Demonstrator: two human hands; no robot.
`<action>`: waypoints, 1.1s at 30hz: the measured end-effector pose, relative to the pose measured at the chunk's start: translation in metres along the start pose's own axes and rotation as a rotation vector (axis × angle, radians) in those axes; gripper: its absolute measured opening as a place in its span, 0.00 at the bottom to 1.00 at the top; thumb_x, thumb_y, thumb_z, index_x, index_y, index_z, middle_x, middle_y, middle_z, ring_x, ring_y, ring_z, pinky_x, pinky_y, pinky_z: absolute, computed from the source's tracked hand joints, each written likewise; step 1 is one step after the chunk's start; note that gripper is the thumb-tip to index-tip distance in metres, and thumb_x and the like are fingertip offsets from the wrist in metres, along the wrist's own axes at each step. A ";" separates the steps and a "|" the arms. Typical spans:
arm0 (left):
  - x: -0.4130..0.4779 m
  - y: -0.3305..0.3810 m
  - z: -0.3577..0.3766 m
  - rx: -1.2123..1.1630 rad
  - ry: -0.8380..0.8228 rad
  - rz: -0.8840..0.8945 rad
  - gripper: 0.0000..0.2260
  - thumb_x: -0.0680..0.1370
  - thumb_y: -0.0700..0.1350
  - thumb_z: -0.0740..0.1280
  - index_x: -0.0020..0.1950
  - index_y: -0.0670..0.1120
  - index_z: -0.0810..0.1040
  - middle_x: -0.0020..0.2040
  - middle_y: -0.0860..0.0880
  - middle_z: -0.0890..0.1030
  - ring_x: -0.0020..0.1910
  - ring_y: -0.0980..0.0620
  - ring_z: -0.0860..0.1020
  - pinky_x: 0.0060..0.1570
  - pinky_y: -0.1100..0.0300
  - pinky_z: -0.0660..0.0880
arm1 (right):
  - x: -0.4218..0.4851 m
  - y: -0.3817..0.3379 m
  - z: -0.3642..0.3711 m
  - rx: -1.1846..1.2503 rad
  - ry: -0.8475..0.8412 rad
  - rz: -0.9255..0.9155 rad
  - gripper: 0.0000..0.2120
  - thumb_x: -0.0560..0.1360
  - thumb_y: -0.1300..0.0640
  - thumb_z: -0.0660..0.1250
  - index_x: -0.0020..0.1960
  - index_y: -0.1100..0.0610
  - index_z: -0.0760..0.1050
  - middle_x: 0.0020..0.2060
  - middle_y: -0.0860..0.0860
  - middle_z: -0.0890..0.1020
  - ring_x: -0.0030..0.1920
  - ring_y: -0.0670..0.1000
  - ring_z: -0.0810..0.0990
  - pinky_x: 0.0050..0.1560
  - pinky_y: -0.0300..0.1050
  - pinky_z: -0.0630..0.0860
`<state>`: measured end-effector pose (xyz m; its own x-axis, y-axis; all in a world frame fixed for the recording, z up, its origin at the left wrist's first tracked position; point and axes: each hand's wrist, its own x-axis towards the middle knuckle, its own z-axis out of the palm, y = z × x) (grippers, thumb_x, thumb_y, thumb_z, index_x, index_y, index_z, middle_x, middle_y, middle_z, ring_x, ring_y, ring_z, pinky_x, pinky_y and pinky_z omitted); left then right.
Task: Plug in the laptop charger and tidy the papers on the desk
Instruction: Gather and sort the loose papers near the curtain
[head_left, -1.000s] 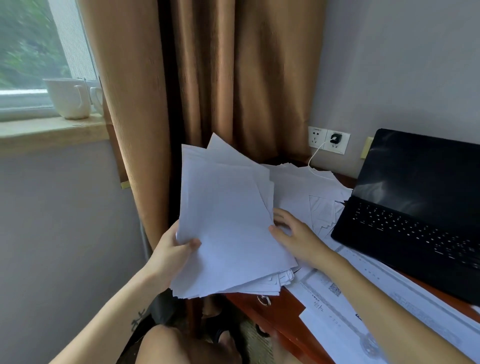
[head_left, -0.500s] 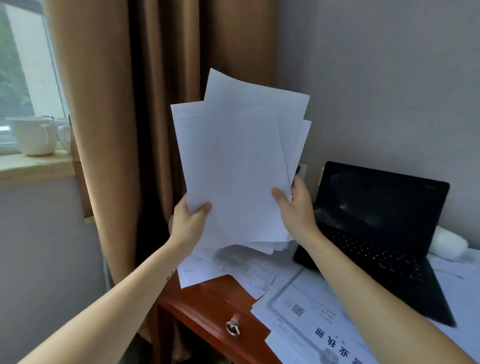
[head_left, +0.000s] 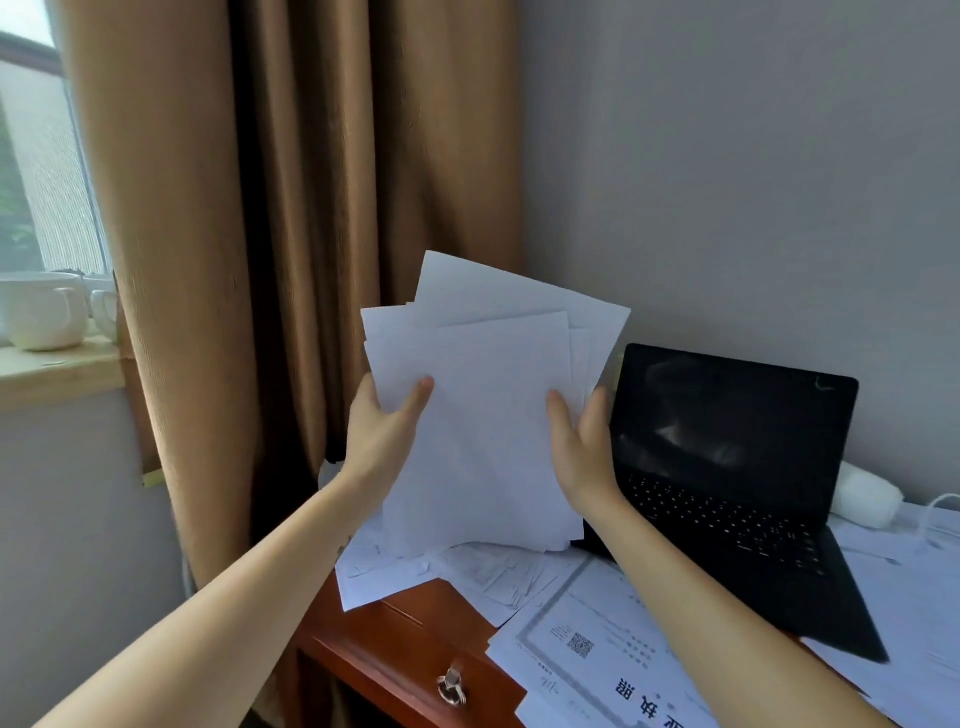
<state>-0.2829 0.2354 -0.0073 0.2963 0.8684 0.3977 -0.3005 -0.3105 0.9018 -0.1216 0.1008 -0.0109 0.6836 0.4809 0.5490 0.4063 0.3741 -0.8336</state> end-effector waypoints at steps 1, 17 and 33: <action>0.001 0.004 0.002 -0.002 0.003 0.017 0.19 0.78 0.53 0.75 0.67 0.52 0.77 0.58 0.55 0.85 0.57 0.56 0.84 0.55 0.54 0.81 | 0.001 -0.002 0.002 0.002 0.014 -0.018 0.13 0.84 0.58 0.61 0.67 0.55 0.67 0.59 0.40 0.77 0.57 0.33 0.76 0.65 0.40 0.73; 0.001 0.004 0.010 -0.014 0.034 -0.037 0.24 0.75 0.52 0.79 0.66 0.51 0.73 0.58 0.52 0.83 0.56 0.52 0.84 0.54 0.51 0.82 | 0.021 -0.017 -0.003 -0.017 0.014 -0.041 0.14 0.83 0.61 0.61 0.68 0.56 0.67 0.55 0.43 0.80 0.51 0.39 0.81 0.54 0.40 0.79; 0.003 0.004 0.009 0.059 -0.031 0.042 0.21 0.75 0.51 0.79 0.64 0.53 0.76 0.57 0.55 0.85 0.56 0.54 0.84 0.58 0.47 0.82 | 0.045 -0.042 -0.007 -0.231 0.118 -0.338 0.36 0.79 0.62 0.61 0.81 0.43 0.50 0.69 0.45 0.66 0.65 0.36 0.68 0.63 0.38 0.72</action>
<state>-0.2751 0.2330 -0.0013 0.3126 0.8419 0.4398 -0.2596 -0.3697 0.8921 -0.1038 0.1010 0.0484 0.5484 0.2624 0.7940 0.7351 0.3012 -0.6073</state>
